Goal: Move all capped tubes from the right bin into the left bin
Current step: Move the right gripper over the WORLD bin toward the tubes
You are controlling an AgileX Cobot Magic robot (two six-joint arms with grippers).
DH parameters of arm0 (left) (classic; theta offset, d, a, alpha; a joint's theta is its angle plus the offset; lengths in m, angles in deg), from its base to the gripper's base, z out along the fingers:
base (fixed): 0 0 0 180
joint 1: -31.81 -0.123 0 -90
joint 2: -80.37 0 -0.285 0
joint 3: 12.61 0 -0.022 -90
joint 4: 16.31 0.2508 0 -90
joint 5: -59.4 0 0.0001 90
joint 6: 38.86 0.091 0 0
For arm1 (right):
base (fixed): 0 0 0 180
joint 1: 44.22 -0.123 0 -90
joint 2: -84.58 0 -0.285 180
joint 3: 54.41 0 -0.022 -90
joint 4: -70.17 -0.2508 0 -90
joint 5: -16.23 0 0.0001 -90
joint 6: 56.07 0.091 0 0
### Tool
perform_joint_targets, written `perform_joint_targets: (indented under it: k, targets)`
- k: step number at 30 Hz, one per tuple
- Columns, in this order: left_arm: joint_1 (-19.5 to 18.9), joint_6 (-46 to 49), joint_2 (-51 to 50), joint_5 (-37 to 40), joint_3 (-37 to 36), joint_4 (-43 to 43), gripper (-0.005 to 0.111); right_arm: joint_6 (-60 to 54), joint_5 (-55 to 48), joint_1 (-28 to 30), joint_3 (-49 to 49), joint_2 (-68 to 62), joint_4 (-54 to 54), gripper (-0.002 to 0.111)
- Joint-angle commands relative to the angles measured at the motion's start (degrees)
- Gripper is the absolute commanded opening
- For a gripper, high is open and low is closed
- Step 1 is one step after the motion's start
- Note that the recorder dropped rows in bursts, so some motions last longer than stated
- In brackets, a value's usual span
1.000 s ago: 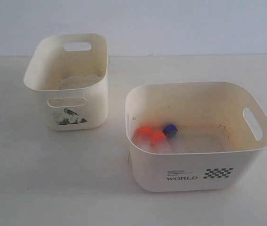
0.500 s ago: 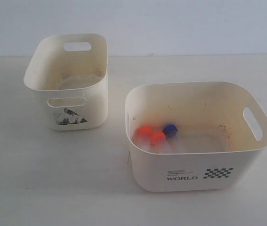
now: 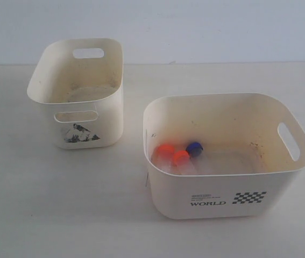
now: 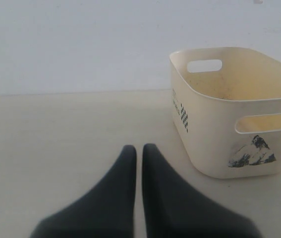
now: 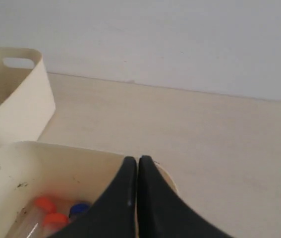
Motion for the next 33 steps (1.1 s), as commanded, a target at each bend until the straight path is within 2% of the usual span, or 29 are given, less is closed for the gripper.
perform_joint_targets:
  k: [1,8,10,14,33]
  targets:
    - [-0.02,-0.54,-0.03,0.0,0.21,0.13,0.004,-2.43,6.43,-4.83,-0.85,-1.34,-1.16,0.0]
    - [-0.02,-0.54,-0.03,0.0,0.21,0.13,0.004,-5.21,7.35,-11.4,-3.51,-4.53,-1.16,0.0]
    - [-0.02,-0.54,-0.03,0.0,0.21,0.13,0.004,-5.92,10.43,-12.22,-3.61,-5.97,-1.16,0.0]
    - [-0.02,-0.54,-0.03,0.0,0.21,0.13,0.004,-5.79,13.08,-12.34,-3.61,-6.94,-1.16,0.0]
    - [-0.02,-0.54,-0.03,0.0,0.21,0.13,0.004,-5.12,13.08,-12.34,-3.61,-6.94,-1.16,0.0]
